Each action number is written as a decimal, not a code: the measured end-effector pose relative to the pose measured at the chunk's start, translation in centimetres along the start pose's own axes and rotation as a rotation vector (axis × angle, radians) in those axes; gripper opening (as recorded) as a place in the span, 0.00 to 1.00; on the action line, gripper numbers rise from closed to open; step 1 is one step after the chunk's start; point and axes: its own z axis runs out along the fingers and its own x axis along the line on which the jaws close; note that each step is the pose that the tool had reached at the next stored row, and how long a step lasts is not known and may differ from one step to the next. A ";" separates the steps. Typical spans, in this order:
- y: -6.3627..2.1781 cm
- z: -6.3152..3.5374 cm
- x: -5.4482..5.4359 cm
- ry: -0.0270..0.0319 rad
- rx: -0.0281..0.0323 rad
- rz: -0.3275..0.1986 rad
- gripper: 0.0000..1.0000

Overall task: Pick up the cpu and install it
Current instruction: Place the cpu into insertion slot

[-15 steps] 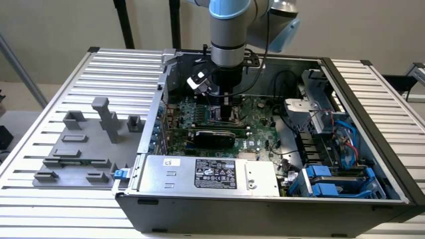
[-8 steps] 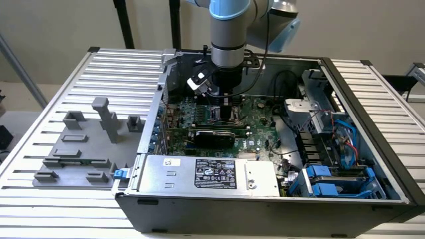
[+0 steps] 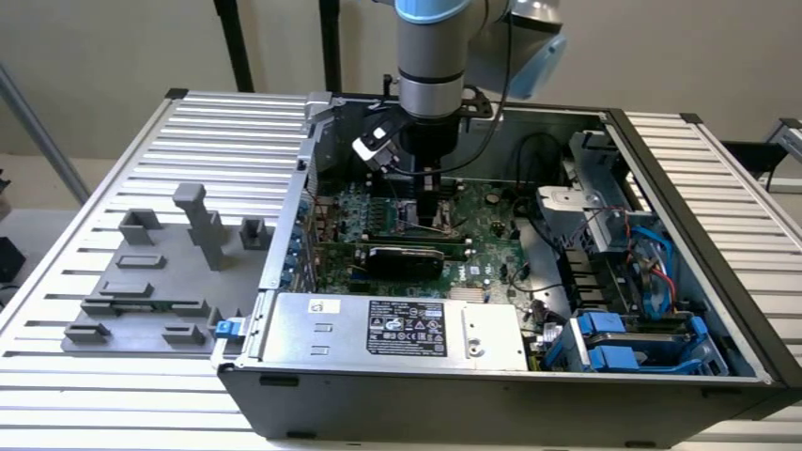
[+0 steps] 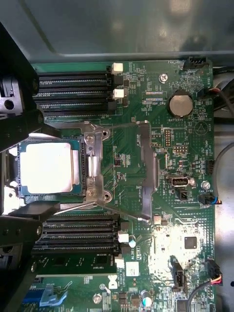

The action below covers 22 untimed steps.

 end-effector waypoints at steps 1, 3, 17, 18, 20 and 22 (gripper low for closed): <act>0.02 -0.30 0.0 -0.0002 0.0001 0.000 0.62; 0.07 -0.98 0.0 -0.0001 0.0001 0.000 0.62; 0.11 -2.65 -0.1 0.0039 0.0003 0.000 0.24; 0.11 -2.65 -0.1 0.0047 0.0003 0.000 0.18; 0.11 -2.65 -0.1 0.0061 0.0004 0.000 0.18; 0.11 -2.65 -0.1 0.0074 0.0005 0.000 0.12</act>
